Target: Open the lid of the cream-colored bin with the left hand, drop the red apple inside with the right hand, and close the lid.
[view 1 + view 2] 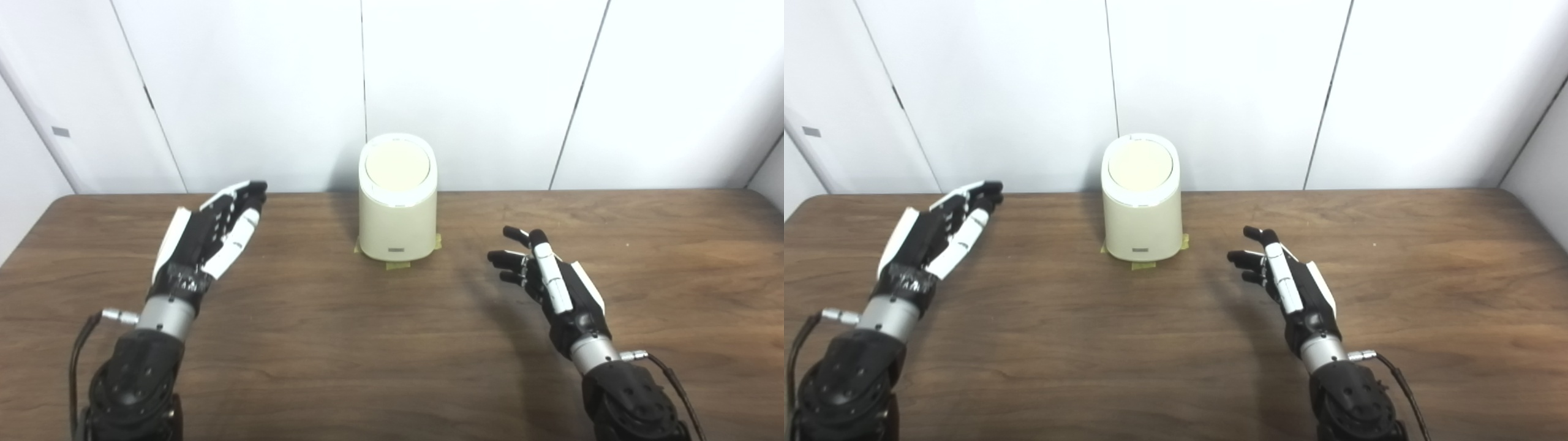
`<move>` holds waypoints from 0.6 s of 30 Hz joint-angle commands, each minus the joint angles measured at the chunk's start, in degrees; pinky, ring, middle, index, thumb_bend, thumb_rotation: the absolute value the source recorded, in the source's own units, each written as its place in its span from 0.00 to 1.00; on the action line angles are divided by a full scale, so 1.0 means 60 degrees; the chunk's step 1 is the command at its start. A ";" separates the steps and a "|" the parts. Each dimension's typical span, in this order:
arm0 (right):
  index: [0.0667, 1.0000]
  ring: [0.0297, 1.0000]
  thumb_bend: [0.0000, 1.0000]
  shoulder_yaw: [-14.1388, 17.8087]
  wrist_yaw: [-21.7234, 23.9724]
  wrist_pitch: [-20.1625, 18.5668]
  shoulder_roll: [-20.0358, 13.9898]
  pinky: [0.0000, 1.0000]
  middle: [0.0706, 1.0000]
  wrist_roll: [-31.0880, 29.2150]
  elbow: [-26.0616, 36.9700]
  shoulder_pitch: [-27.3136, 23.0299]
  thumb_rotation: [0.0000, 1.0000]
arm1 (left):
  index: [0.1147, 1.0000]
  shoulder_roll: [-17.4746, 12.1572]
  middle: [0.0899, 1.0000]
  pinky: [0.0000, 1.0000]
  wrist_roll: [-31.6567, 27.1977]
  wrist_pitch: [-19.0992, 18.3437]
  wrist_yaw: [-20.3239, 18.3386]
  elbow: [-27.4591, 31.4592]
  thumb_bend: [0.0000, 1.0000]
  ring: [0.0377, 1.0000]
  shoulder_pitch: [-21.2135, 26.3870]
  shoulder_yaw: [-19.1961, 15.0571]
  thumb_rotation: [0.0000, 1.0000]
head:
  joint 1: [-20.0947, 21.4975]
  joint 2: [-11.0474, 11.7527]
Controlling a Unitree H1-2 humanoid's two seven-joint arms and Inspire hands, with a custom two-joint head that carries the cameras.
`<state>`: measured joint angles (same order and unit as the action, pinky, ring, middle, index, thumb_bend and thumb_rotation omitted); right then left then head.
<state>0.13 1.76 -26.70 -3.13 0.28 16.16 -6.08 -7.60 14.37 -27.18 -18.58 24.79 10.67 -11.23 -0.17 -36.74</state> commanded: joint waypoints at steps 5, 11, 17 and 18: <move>0.84 0.79 0.49 0.0143 0.0107 0.0131 -0.0063 0.76 0.71 -0.0252 0.0257 -0.0282 1.00 | 0.82 0.0471 0.81 0.88 -0.1345 0.0055 0.0529 0.0269 0.24 0.82 -0.0578 -0.0347 0.64 | -0.0033 0.0004; 0.87 0.87 0.50 0.0277 0.0414 0.0462 -0.0124 0.77 0.88 -0.0814 0.0337 -0.0066 1.00 | 0.84 0.0970 0.85 0.89 -0.2282 0.0211 0.1164 0.0366 0.30 0.87 -0.1424 -0.0441 0.75 | -0.0032 -0.0011; 0.91 0.95 0.54 0.0187 0.0708 0.1167 -0.0389 0.84 0.97 -0.0870 0.0387 0.0413 1.00 | 0.87 0.1286 0.88 0.89 -0.2901 0.1012 0.1749 0.0374 0.29 0.88 -0.2179 -0.0399 0.81 | 0.0069 0.0010; 0.92 0.95 0.55 0.0156 0.0733 0.1280 -0.0441 0.85 0.97 -0.0827 0.0387 0.0523 1.00 | 0.88 0.1324 0.88 0.89 -0.2947 0.1155 0.1835 0.0335 0.30 0.88 -0.2317 -0.0366 0.81 | 0.0111 0.0018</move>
<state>1.01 5.47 -22.64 -5.08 -4.73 16.18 -2.40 -0.30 -2.34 -23.73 -8.46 24.89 -2.43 -13.83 0.17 -36.65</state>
